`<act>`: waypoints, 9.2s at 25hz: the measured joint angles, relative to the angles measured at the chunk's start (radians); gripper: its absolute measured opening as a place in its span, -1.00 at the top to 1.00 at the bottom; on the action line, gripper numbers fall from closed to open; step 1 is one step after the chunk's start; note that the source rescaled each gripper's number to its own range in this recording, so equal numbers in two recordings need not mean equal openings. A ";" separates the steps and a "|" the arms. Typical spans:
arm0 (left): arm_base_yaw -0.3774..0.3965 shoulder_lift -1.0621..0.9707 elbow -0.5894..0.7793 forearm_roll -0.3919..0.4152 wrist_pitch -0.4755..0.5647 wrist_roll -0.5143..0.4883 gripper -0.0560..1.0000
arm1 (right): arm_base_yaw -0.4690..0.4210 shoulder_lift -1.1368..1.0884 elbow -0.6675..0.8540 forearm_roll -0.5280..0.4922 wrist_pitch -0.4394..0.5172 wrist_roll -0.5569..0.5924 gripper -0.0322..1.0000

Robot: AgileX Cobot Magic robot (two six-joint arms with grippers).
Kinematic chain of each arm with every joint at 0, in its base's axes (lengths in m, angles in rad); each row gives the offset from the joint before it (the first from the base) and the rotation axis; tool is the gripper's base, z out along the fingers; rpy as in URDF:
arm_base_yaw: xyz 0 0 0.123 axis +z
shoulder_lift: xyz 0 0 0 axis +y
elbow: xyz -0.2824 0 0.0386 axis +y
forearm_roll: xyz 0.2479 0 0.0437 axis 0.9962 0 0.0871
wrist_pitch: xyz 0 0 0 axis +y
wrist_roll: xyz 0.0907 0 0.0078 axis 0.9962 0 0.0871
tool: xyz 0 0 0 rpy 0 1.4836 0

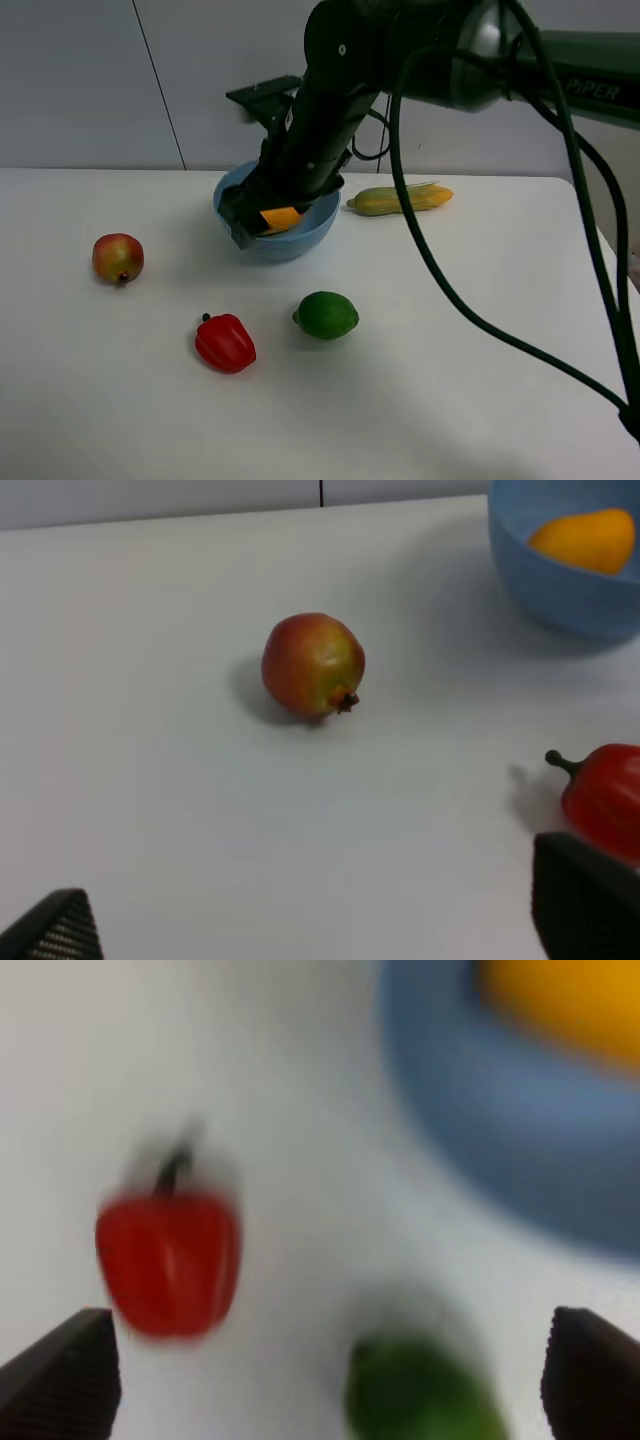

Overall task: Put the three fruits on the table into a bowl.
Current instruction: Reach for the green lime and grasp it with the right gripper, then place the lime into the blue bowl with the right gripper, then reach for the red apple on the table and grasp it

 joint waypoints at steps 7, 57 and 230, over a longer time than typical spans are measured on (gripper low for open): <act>0.000 0.000 0.000 0.000 0.000 0.000 0.06 | 0.012 0.000 0.191 -0.073 -0.051 0.011 -0.17; 0.000 0.000 0.000 0.000 0.000 0.001 0.06 | -0.061 0.079 -0.228 -0.171 -0.150 -0.095 0.94; 0.000 1.882 -0.417 -0.058 -0.824 0.064 -1.00 | -0.745 -1.936 1.116 -0.260 0.076 0.113 -0.65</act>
